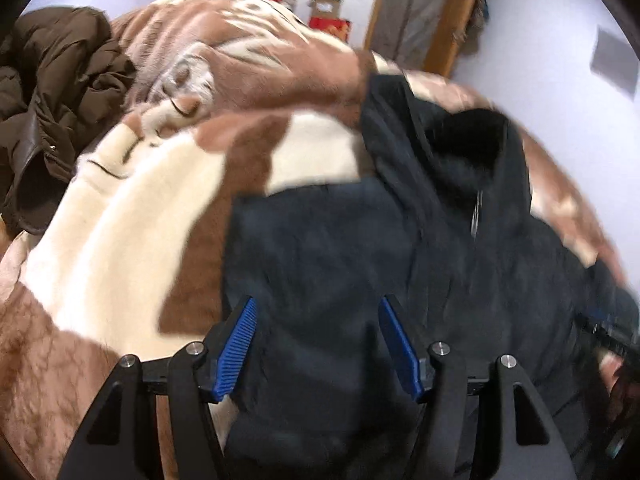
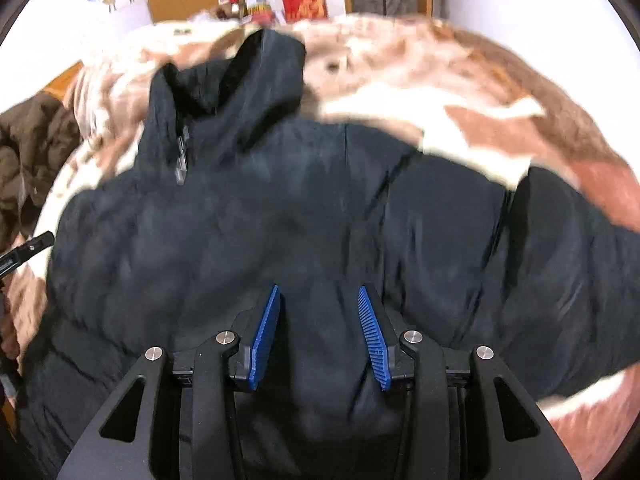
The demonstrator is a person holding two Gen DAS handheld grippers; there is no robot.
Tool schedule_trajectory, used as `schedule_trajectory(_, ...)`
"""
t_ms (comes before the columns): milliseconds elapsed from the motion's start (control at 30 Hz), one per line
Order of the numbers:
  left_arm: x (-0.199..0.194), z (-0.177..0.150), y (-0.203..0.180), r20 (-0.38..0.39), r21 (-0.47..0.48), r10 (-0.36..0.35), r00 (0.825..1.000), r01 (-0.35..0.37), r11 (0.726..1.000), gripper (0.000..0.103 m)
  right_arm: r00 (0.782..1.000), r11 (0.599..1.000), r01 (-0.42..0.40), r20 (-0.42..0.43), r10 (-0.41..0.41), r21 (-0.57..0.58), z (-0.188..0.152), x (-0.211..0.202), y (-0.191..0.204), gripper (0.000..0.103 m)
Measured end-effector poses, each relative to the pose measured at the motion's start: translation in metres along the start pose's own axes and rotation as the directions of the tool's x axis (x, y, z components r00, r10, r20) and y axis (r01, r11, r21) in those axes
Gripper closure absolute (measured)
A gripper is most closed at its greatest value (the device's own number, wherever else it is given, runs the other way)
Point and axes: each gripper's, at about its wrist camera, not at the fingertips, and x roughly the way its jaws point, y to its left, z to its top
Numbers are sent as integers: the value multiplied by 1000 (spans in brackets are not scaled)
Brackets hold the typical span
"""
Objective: Fold large clothes
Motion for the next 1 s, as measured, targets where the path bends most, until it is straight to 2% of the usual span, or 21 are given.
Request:
schedule_trajectory(67, 19, -8, -2, -58, 20, 22, 998, -21, 1000, 37, 1000, 1000, -11, -13, 11, -3, 0, 13, -3, 62)
schedule_trajectory(133, 28, -7, 0, -76, 4, 15, 997, -15, 1000, 36, 1000, 1000, -7, -18, 7, -1, 4, 15, -2, 62)
schedule_trajectory(267, 22, -2, -3, -95, -3, 39, 995, -39, 999, 37, 1000, 1000, 24, -2, -24, -8, 2, -9, 3, 62)
schedule_trajectory(400, -20, -15, -18, -64, 8, 0, 998, 0, 1000, 38, 998, 999, -18, 61, 15, 44, -17, -56, -5, 60)
schedule_trajectory(533, -68, -41, -37, -24, 14, -41, 999, 41, 999, 38, 993, 992, -56, 106, 45, 112, -55, -104, -18, 60)
schedule_trajectory(633, -96, -63, -54, -17, 21, -53, 998, 53, 998, 38, 990, 985, -71, 129, 51, 154, -86, -132, -25, 53)
schedule_trajectory(833, -141, -109, -91, -29, 53, -103, 994, 104, 993, 38, 990, 975, -71, 134, 43, 210, -132, -168, -48, 52)
schedule_trajectory(1000, -158, -125, -114, -36, 95, -120, 992, 123, 988, 38, 989, 964, -66, 148, 28, 259, -146, -185, -69, 52)
